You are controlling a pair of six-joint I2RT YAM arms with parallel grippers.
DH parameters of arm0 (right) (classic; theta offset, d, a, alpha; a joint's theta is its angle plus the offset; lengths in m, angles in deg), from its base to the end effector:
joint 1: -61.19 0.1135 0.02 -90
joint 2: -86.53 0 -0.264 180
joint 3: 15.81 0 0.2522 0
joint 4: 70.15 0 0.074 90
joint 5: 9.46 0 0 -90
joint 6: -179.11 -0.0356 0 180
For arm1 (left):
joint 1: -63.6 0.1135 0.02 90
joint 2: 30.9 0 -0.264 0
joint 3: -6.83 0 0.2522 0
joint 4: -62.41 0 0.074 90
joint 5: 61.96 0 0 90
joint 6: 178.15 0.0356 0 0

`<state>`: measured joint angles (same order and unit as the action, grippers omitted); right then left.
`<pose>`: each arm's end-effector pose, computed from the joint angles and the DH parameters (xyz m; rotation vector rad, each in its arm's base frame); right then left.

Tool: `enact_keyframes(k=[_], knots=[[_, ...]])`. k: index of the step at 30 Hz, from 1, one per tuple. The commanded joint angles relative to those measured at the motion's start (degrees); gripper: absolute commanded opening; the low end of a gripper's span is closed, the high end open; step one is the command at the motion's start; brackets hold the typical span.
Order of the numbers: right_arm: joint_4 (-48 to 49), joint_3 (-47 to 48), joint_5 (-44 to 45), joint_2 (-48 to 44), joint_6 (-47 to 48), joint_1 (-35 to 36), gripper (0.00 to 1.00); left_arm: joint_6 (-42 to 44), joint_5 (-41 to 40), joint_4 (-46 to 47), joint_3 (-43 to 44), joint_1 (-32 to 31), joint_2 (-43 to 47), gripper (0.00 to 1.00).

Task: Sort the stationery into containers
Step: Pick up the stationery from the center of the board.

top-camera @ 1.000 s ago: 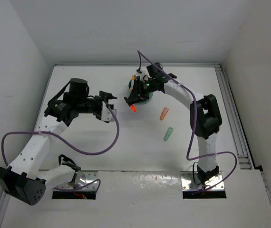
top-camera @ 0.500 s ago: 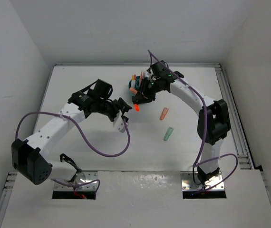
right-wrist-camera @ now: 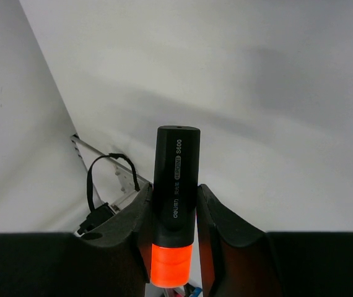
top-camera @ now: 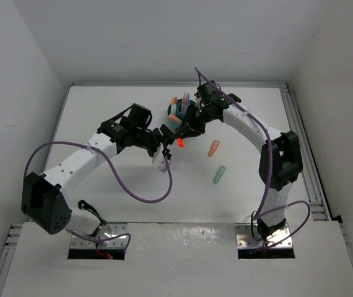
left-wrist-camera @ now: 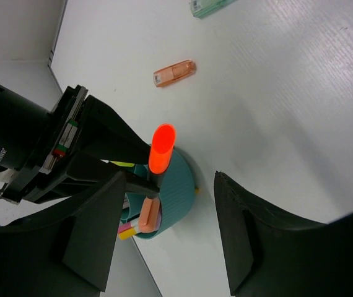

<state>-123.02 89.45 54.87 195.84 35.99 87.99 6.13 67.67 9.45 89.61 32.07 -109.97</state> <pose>0.3651 0.2017 0.2559 0.4534 2.7718 1.0239 0.2335 -0.1699 0.3122 2.0788 0.7350 -0.2497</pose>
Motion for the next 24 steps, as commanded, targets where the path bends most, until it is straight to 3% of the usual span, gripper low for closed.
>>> enact_keyframes(k=[1, 17, 24], knots=[[1.1, 0.3, -0.8, -3.3, -0.2, 0.5, 0.00, 2.1, 3.6, 2.9, 0.1, -0.6, -1.3, 0.64], [0.6, -0.9, 0.9, -5.2, -0.8, 0.5, 0.00, 4.5, 3.6, 7.1, 0.4, -2.0, -6.4, 0.60], [-0.3, -0.7, 2.6, -5.3, -1.4, 0.5, 0.00, 3.6, 0.4, 7.7, 2.3, -3.9, -8.3, 0.50]])
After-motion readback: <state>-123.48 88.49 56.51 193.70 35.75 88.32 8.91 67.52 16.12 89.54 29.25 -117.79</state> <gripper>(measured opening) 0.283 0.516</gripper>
